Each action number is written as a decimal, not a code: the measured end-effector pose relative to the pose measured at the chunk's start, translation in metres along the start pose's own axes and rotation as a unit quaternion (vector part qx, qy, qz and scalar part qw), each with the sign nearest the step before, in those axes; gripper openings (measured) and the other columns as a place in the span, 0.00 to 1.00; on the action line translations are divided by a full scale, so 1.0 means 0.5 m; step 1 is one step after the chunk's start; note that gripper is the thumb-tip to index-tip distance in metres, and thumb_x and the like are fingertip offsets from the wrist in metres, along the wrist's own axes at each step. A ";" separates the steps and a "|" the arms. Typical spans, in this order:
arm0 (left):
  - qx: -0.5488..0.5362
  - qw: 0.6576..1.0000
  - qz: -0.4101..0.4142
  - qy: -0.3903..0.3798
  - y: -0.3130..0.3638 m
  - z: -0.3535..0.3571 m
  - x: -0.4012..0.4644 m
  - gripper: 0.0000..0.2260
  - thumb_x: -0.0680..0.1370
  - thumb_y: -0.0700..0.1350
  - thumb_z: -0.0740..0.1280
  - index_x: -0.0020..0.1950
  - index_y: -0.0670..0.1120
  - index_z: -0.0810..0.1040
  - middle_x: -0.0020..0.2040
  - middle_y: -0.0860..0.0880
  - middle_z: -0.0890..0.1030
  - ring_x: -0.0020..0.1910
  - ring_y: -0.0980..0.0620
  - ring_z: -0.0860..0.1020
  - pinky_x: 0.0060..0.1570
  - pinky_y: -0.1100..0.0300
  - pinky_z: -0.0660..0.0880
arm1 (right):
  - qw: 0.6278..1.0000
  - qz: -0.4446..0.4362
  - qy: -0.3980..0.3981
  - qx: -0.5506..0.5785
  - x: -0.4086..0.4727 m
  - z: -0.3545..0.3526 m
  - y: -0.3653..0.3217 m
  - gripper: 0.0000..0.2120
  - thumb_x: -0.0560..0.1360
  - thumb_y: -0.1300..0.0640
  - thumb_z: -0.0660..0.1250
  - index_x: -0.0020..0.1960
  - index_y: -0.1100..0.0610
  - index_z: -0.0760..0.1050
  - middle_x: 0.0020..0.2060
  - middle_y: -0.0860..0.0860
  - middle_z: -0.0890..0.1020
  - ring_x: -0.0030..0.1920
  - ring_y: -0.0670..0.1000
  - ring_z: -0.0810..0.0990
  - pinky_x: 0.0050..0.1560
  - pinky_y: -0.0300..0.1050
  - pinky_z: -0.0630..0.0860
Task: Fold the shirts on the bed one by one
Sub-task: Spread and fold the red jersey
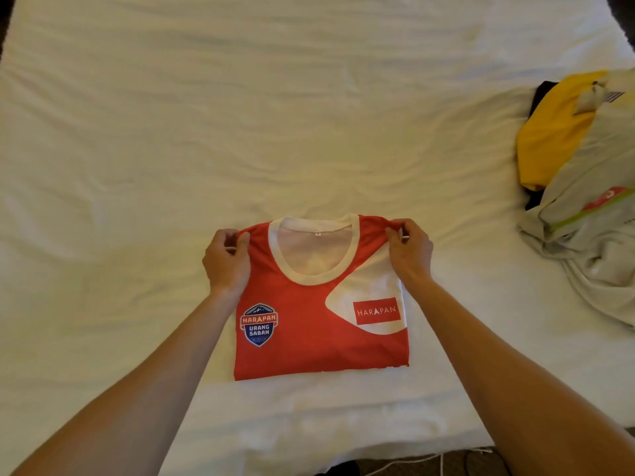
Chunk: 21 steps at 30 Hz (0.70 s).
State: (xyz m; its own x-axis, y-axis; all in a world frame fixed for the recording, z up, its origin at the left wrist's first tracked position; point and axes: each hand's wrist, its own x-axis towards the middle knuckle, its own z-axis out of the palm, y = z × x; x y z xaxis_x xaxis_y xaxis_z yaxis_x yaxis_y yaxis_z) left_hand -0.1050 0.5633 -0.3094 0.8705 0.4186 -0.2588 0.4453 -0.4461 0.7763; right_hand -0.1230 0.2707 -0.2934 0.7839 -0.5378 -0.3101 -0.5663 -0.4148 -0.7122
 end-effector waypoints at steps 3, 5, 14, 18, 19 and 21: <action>0.063 0.997 0.008 0.043 -0.018 0.012 -0.057 0.18 0.81 0.50 0.66 0.66 0.41 0.73 0.63 0.42 0.75 0.61 0.42 0.75 0.58 0.53 0.71 | 0.984 -0.067 0.074 -0.150 -0.063 0.030 0.021 0.24 0.80 0.51 0.65 0.74 0.55 0.64 0.71 0.55 0.69 0.71 0.57 0.67 0.70 0.60 0.65; 0.130 0.986 0.101 0.025 -0.027 0.029 -0.130 0.24 0.83 0.51 0.60 0.76 0.41 0.65 0.75 0.40 0.66 0.74 0.42 0.64 0.71 0.48 0.61 | 0.951 -0.227 0.030 -0.206 -0.144 0.065 0.038 0.28 0.82 0.50 0.59 0.79 0.54 0.55 0.78 0.53 0.59 0.78 0.55 0.55 0.76 0.61 0.52; 0.234 0.966 0.107 -0.032 -0.133 -0.011 -0.172 0.29 0.84 0.55 0.54 0.79 0.39 0.57 0.78 0.39 0.62 0.76 0.41 0.61 0.75 0.49 0.56 | 0.961 -0.063 -0.010 -0.269 -0.196 0.028 0.180 0.38 0.80 0.36 0.48 0.81 0.59 0.46 0.80 0.57 0.51 0.80 0.57 0.49 0.78 0.60 0.50; 0.070 0.997 -0.036 -0.001 -0.082 -0.025 -0.136 0.20 0.78 0.60 0.64 0.55 0.44 0.77 0.51 0.46 0.80 0.50 0.46 0.77 0.54 0.49 0.74 | 0.994 0.007 0.016 -0.109 -0.177 0.005 0.136 0.39 0.72 0.29 0.57 0.73 0.56 0.64 0.65 0.54 0.75 0.64 0.56 0.73 0.65 0.55 0.71; 0.059 0.996 -0.069 -0.011 -0.073 -0.031 -0.126 0.21 0.77 0.63 0.66 0.53 0.44 0.79 0.48 0.48 0.81 0.47 0.48 0.78 0.50 0.53 0.73 | 0.996 0.049 -0.006 -0.070 -0.169 0.001 0.125 0.39 0.70 0.29 0.61 0.71 0.54 0.67 0.62 0.52 0.77 0.61 0.54 0.75 0.61 0.54 0.74; 0.068 0.992 -0.092 -0.050 -0.065 -0.042 -0.111 0.21 0.74 0.65 0.68 0.47 0.46 0.81 0.43 0.50 0.83 0.44 0.50 0.79 0.44 0.55 0.72 | 0.992 0.106 -0.059 -0.029 -0.151 -0.009 0.106 0.38 0.67 0.27 0.65 0.66 0.52 0.71 0.55 0.49 0.80 0.53 0.52 0.78 0.54 0.50 0.76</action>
State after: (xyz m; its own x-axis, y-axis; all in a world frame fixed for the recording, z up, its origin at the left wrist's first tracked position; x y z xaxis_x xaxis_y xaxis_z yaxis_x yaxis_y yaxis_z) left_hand -0.1720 0.5712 -0.3079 0.7850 0.4250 -0.4507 0.6172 -0.4743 0.6278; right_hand -0.2133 0.2860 -0.3049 0.6677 -0.5300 -0.5227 -0.7327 -0.3441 -0.5871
